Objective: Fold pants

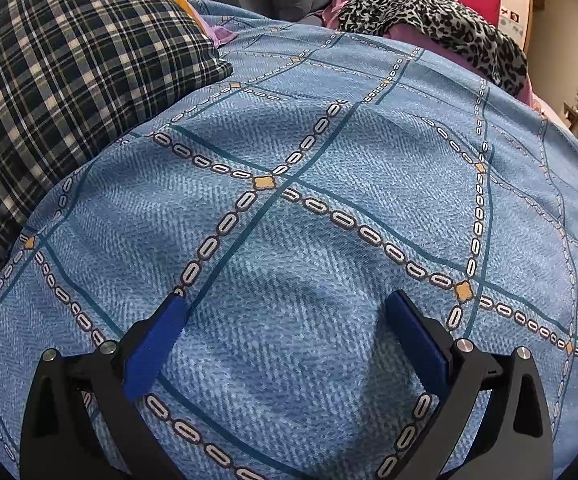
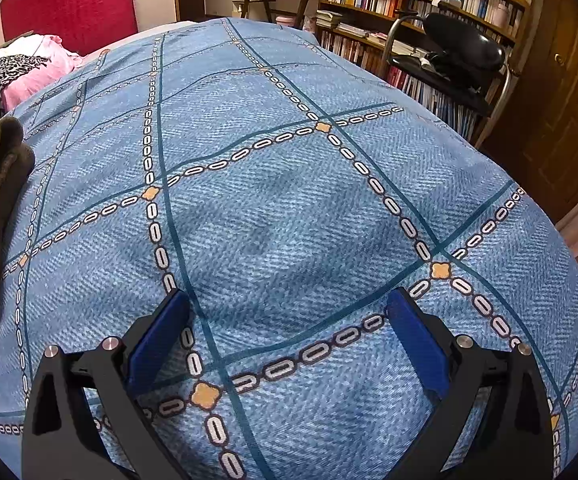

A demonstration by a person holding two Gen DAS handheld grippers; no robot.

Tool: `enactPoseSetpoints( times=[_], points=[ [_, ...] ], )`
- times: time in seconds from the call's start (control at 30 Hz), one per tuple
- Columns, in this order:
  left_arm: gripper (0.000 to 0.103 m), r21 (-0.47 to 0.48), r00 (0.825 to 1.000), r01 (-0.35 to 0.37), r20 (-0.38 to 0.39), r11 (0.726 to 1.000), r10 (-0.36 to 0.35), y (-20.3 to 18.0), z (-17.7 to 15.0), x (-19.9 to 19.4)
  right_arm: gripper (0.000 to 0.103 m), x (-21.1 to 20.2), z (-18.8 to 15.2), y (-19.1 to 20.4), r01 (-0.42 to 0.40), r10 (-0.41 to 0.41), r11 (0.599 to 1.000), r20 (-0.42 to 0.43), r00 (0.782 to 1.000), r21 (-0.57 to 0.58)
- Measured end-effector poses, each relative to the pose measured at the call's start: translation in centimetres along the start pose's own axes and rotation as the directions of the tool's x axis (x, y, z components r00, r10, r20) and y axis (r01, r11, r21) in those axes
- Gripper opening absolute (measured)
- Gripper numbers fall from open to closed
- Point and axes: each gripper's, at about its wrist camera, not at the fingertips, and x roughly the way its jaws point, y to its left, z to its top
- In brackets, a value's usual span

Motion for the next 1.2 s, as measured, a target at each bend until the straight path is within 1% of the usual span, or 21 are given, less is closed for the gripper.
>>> enactPoseSetpoints(
  times=[0.1, 0.2, 1.2],
  points=[
    [0.098, 0.001, 1.000, -0.001, 0.003, 1.000, 0.001, -0.36, 0.02, 0.14, 0.100, 0.02, -0.07, -0.22, -0.014, 0.014, 1.000, 0.002, 1.000, 0.011],
    [0.098, 0.000, 1.000, 0.000, 0.004, 1.000, 0.000, -0.27, 0.00, 0.19, 0.100, 0.03, -0.09, 0.07, 0.001, -0.001, 1.000, 0.002, 1.000, 0.001],
    [0.098, 0.000, 1.000, -0.001, 0.004, 1.000, 0.001, -0.30, 0.00, 0.19, 0.100, 0.01, -0.15, 0.09, 0.002, -0.002, 1.000, 0.004, 1.000, 0.003]
  ],
)
